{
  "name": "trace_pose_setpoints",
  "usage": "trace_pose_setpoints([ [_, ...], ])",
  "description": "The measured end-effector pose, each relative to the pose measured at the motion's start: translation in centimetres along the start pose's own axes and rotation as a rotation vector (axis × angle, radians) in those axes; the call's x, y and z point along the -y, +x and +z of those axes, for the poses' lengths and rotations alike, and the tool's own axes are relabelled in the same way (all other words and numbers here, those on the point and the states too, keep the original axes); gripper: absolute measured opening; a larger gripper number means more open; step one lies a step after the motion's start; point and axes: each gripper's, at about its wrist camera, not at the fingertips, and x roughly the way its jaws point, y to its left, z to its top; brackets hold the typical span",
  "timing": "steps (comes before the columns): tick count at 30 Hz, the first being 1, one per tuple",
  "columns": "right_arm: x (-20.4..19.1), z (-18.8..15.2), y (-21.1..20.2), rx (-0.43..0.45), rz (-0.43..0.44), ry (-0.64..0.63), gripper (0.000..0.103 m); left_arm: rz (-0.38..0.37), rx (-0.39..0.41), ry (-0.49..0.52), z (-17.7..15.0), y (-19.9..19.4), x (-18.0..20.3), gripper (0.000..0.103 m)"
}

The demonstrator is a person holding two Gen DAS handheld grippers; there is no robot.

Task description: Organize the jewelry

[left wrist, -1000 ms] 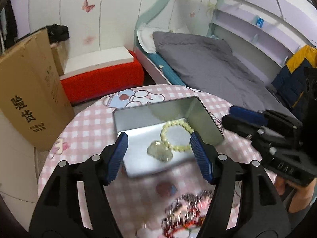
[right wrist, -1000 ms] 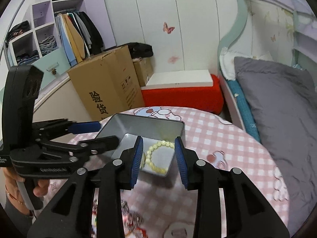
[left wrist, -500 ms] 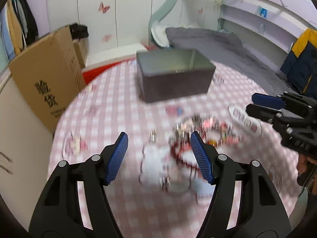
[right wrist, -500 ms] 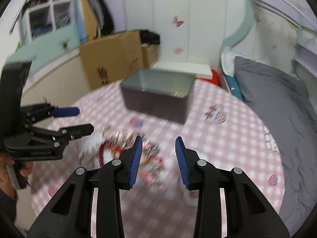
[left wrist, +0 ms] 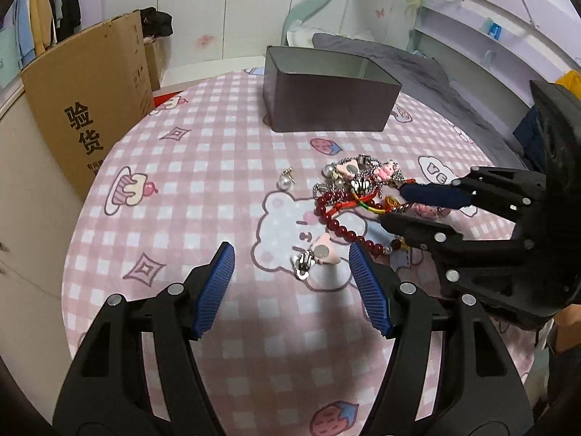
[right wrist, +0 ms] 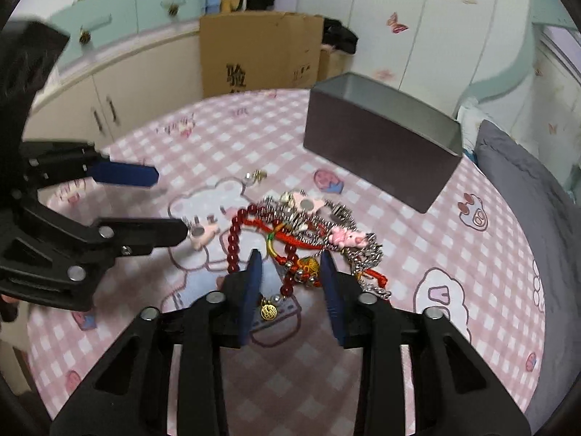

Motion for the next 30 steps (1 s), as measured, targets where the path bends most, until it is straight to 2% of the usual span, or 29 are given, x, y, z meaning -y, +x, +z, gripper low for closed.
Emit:
trace_pose_setpoints([
  [1, 0.0, -0.1, 0.1, -0.001, -0.004, -0.005, 0.012, -0.001, 0.000, 0.006, -0.2, 0.1, 0.0, 0.065],
  [4, 0.7, -0.2, -0.6, 0.015, 0.013, 0.032, 0.000, 0.001, -0.003, 0.021, -0.4, 0.3, 0.3, 0.065],
  [8, 1.7, -0.2, -1.8, 0.040, 0.000, 0.065, 0.000, -0.008, -0.007, 0.021, -0.4, 0.8, 0.6, 0.063],
  [10, 2.6, -0.1, -2.9, 0.073, 0.014, 0.112, 0.000, -0.011, -0.013, 0.023, -0.4, 1.0, 0.6, 0.053],
  [18, 5.4, 0.5, -6.6, 0.164, 0.044, 0.224, 0.000, -0.002, -0.033, 0.042, -0.3, 1.9, 1.0, 0.032],
  [19, 5.7, 0.5, -6.9, 0.173, 0.048, 0.235, 0.000, -0.002, -0.033, 0.046, -0.2, 2.0, 1.0, 0.022],
  [21, 6.3, 0.6, -7.3, 0.181, 0.064, 0.259, 0.000, -0.002, -0.030, 0.055, -0.1, 2.2, 1.1, 0.018],
  [24, 6.4, 0.6, -7.5, 0.185, 0.065, 0.245, 0.000, -0.022, -0.026, 0.031, -0.2, 2.0, 0.7, 0.018],
  [26, 6.2, 0.5, -6.7, 0.150, 0.073, 0.231, 0.000, -0.038, -0.028, 0.018, -0.2, 2.0, 0.5, 0.018],
  [30, 3.7, 0.6, -4.1, 0.078, 0.071, 0.126, 0.008, -0.039, -0.028, 0.009, -0.4, 1.7, 0.3, 0.018],
])
